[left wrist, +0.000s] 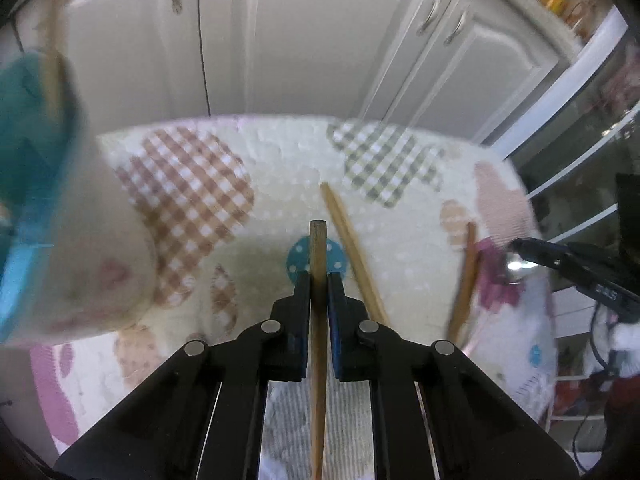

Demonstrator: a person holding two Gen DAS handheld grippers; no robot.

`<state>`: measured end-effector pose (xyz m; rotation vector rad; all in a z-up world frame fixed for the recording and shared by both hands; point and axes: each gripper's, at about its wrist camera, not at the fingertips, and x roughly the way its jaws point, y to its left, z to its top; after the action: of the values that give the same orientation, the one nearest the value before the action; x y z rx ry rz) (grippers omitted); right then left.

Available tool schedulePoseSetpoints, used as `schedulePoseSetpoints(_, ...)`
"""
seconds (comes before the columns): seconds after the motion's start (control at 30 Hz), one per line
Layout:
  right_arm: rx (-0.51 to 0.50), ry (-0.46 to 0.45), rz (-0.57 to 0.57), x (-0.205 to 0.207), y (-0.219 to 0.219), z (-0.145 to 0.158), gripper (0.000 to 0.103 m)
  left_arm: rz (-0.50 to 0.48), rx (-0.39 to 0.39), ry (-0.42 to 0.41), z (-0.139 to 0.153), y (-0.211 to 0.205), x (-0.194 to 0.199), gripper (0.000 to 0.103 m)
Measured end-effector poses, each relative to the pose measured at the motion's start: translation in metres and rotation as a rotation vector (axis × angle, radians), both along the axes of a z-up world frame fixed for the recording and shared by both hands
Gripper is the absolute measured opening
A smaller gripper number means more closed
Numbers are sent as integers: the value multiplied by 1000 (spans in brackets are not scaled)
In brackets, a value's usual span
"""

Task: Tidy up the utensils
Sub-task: 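Lift the chopstick and spoon with both grippers over the cup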

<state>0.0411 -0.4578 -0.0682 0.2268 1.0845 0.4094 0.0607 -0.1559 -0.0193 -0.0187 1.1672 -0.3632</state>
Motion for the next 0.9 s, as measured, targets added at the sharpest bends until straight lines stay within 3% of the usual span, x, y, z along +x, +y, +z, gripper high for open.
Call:
schedulePoseSetpoints(0.2, -11, -92, 17, -12, 6, 48, 2, 47, -96, -100, 55, 30, -21, 7)
schedulePoseSetpoints(0.37, -78, -94, 18, -14, 14, 51, 2, 57, -142, -182, 94, 47, -43, 7)
schedulePoseSetpoints(0.43, -127, -90, 21, -16, 15, 39, 10, 59, -156, -201, 106, 50, -48, 7)
schedulePoseSetpoints(0.5, -131, -56, 19, -14, 13, 22, 29, 59, -161, -216, 114, 53, -54, 7)
schedulePoseSetpoints(0.53, -115, -31, 11, -11, 10, 12, 29, 60, -160, -224, 117, 55, -58, 7)
schedulePoseSetpoints(0.67, -80, 15, -33, 3, 4, -20, 28, 84, -162, -230, 125, 62, -64, 7)
schedulePoseSetpoints(0.7, -44, 24, -44, 8, 2, -27, 18, 90, -162, -231, 129, 66, -67, 7)
schedulePoseSetpoints(0.77, -21, 35, -38, 12, 5, -34, 8, 105, -163, -242, 136, 69, -67, 7)
schedulePoseSetpoints(0.9, 15, 17, -28, 3, 4, -20, 4, 139, -193, -280, 152, 82, -69, 7)
